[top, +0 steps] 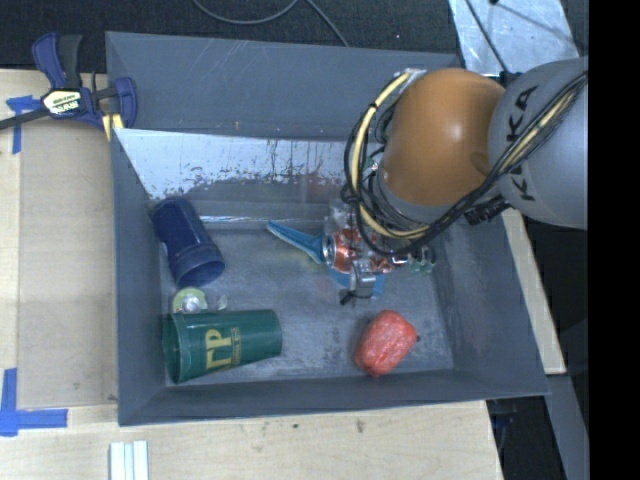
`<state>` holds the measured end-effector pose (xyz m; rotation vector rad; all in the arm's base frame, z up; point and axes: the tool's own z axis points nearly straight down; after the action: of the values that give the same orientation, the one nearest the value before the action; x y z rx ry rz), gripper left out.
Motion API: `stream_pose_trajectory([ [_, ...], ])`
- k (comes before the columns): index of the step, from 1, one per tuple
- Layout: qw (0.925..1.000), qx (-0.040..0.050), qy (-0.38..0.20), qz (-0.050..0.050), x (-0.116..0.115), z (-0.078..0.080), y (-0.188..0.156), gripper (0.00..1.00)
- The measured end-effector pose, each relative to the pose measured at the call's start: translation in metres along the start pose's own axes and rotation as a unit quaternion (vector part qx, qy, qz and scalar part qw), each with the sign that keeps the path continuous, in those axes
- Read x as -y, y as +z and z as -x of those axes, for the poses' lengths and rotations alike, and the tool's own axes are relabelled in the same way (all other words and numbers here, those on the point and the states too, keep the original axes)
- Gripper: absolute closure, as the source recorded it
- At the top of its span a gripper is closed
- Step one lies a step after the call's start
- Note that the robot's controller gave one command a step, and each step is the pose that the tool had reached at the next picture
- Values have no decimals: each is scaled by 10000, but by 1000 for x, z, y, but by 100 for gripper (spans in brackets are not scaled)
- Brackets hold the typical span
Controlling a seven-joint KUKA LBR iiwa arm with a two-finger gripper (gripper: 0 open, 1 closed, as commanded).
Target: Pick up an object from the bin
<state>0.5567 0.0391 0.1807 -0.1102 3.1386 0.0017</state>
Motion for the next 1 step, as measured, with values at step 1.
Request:
stream_pose_trajectory([
  [1,9991,101,408,5,14,9,26,0],
])
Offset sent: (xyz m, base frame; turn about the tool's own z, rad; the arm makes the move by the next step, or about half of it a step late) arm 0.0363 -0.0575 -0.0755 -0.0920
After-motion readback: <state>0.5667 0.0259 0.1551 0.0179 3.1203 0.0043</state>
